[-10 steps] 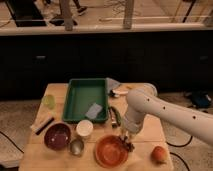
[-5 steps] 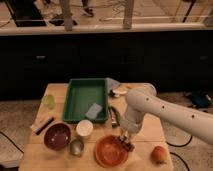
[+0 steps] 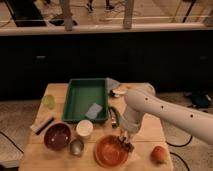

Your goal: Place grapes in red bowl

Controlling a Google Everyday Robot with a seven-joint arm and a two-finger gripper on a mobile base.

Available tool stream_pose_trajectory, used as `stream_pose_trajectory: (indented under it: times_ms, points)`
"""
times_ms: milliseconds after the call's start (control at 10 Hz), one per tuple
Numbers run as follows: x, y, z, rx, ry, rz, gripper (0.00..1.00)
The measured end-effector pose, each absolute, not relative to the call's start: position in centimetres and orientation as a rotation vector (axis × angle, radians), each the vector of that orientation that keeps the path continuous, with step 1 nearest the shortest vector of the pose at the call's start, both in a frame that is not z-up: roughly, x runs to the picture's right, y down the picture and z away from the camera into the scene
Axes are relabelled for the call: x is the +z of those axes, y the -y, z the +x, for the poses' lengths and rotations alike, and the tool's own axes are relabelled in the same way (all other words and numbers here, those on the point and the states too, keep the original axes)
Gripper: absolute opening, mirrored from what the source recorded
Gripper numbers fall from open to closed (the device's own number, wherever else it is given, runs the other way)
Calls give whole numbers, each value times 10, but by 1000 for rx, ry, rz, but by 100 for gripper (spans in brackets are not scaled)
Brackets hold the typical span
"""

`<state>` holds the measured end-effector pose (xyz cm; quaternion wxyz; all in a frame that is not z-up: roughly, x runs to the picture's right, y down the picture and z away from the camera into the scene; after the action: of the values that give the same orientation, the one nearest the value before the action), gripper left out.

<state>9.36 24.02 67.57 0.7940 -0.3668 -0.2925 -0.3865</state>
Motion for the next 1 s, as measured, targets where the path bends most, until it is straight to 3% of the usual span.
stream_pose_trajectory:
  times_ms: [1000]
  points:
    - [677, -243, 82, -877, 683, -793, 2]
